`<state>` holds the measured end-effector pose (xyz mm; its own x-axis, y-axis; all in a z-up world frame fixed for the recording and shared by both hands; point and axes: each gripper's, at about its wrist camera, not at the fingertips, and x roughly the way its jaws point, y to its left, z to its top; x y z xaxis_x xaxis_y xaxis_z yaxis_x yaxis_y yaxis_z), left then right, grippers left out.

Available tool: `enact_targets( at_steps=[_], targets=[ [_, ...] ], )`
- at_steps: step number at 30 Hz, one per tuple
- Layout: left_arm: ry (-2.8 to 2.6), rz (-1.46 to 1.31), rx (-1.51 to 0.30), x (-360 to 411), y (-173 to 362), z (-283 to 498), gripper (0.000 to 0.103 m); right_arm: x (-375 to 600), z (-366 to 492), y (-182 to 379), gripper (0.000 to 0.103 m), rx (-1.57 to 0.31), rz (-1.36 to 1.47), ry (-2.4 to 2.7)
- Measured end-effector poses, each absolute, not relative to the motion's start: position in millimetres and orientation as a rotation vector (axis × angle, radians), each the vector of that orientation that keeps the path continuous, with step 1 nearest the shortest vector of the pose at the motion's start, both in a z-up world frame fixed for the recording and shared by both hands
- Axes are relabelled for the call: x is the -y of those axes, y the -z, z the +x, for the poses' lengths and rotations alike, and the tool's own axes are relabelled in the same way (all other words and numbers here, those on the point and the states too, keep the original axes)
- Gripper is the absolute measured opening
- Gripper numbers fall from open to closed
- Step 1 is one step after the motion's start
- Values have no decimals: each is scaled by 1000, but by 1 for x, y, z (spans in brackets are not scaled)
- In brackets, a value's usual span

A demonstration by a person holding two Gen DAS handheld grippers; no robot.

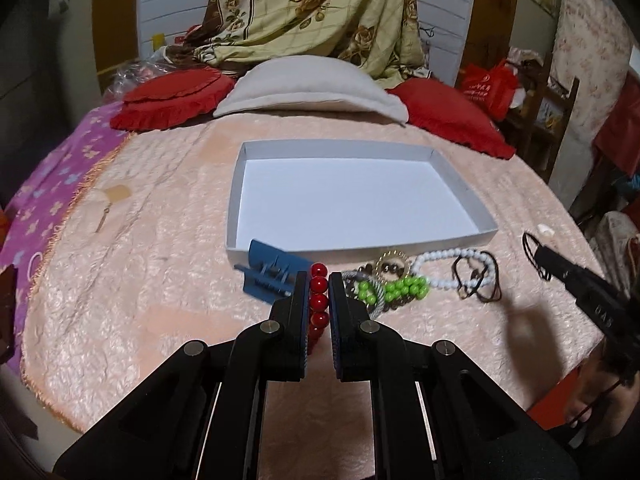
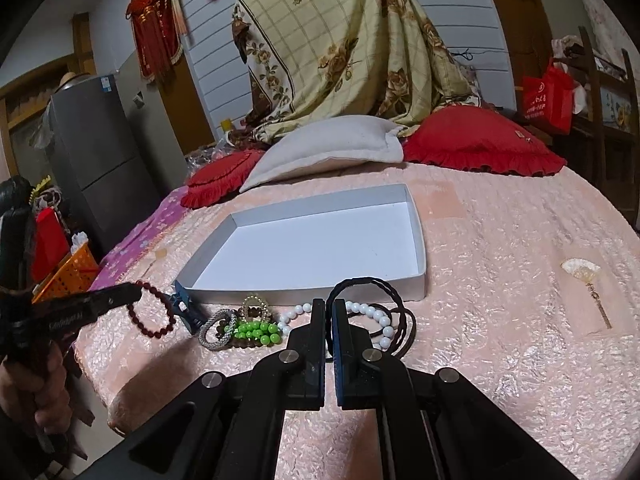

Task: Organize jewelry
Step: 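Lift the red bracelet over the tray with the left tool while the right carries the cord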

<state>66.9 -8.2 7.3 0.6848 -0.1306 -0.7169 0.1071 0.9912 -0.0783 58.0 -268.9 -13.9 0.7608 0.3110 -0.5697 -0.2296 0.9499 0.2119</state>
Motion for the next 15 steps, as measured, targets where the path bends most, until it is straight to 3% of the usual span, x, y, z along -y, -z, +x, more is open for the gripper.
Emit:
enact_targets(
  at_steps=[15],
  targets=[
    [120,-18,-818,3,1,73,8,245,69,19,3,-649,96,-290]
  ],
)
